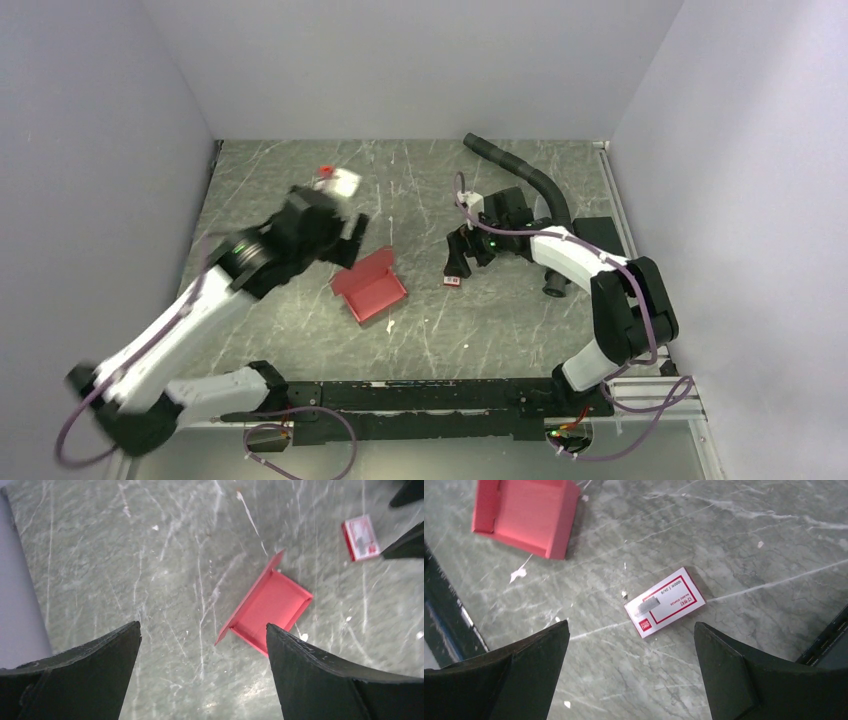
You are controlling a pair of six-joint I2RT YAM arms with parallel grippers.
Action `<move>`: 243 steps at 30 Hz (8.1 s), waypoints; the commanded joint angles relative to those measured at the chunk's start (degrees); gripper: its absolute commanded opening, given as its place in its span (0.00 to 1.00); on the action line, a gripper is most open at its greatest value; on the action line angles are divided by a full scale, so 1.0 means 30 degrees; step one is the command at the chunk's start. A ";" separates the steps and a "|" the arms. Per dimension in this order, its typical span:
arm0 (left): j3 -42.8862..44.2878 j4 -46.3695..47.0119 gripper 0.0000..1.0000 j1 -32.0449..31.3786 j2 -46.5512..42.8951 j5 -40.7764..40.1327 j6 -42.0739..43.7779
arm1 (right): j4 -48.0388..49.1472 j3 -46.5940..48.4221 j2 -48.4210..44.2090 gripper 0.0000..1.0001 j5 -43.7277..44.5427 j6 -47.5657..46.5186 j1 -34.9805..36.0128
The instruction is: Fold the paper box
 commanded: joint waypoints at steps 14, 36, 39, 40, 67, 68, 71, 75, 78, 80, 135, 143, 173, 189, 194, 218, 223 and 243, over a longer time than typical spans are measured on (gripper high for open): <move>-0.9532 0.4667 1.00 0.2013 -1.1272 -0.4237 -0.1947 | 0.2514 -0.0045 0.1311 0.99 1.2896 0.8152 0.4757; -0.9532 0.4332 0.99 0.2189 -1.1675 -0.4194 -0.2181 | 0.2803 0.0203 0.2535 0.39 1.4604 0.6469 0.4968; -0.9517 0.4294 0.99 0.2218 -1.1696 -0.4108 -0.2192 | 0.3434 -0.0002 0.1500 0.30 1.4148 0.5073 0.4970; -0.9517 0.4320 0.98 0.2231 -1.1686 -0.4043 -0.2184 | 0.3486 0.0067 0.1242 0.28 1.3740 0.4406 0.4970; -0.9563 0.4287 0.97 0.3170 -1.3124 -0.5089 -0.2442 | -0.8238 0.9567 0.4679 0.20 0.2546 -1.8237 1.2026; -0.9574 0.4286 0.97 0.3177 -1.3227 -0.5132 -0.2428 | -0.8513 1.0115 0.5184 0.20 0.2739 -1.8617 1.2092; -0.9633 0.4365 0.97 0.3227 -1.3417 -0.5101 -0.2405 | -0.9046 1.1244 0.6535 0.23 0.3481 -1.9750 1.2189; -0.9635 0.4386 0.97 0.3301 -1.3353 -0.4921 -0.2359 | -0.9637 1.2907 0.8304 0.25 0.3993 -2.0234 1.2250; -0.9620 0.4371 0.97 0.3317 -1.3307 -0.4857 -0.2388 | -0.9330 1.3288 0.8835 0.28 0.4585 -2.0289 1.2294; -0.9634 0.4407 0.97 0.3344 -1.3343 -0.4773 -0.2336 | -0.9247 1.3431 0.9070 0.31 0.4903 -2.0243 1.2322; -1.7991 0.9470 0.21 0.3434 -0.9949 -0.0612 -1.4014 | 0.6727 0.5669 0.5918 0.62 -0.3455 -0.2443 0.5075; -1.8256 1.0864 0.18 0.3463 -0.8827 -0.0527 -1.3298 | 0.6214 0.6299 0.6802 0.47 -0.3288 -0.2592 0.5175; -2.1006 1.5860 0.49 0.3688 -1.3741 0.1688 -0.8600 | 0.6220 0.3515 0.4171 0.00 -0.4782 -0.4670 0.2856; -2.1691 2.6954 0.78 0.6225 -0.5949 0.7910 -0.4539 | 0.6087 0.3584 0.4479 0.00 -0.5467 -0.4593 0.2479; -2.2110 2.9576 0.72 0.7246 -0.4158 0.9414 -0.3989 | 0.6056 0.3629 0.4548 0.00 -0.5595 -0.4580 0.2479; -2.1023 3.1530 0.09 0.8356 -0.0814 1.3505 -0.4926 | 0.6928 0.3534 0.4711 0.00 -0.4344 -0.3066 0.2754; -2.1020 3.1966 0.07 0.8356 -0.0572 1.3952 -0.5204 | 0.7363 0.3349 0.4590 0.00 -0.3784 -0.2544 0.2845; -2.0660 3.3683 0.09 0.8356 0.1308 1.5280 -0.6729 | 1.1503 0.0827 0.2745 0.00 -0.0515 0.2075 0.3754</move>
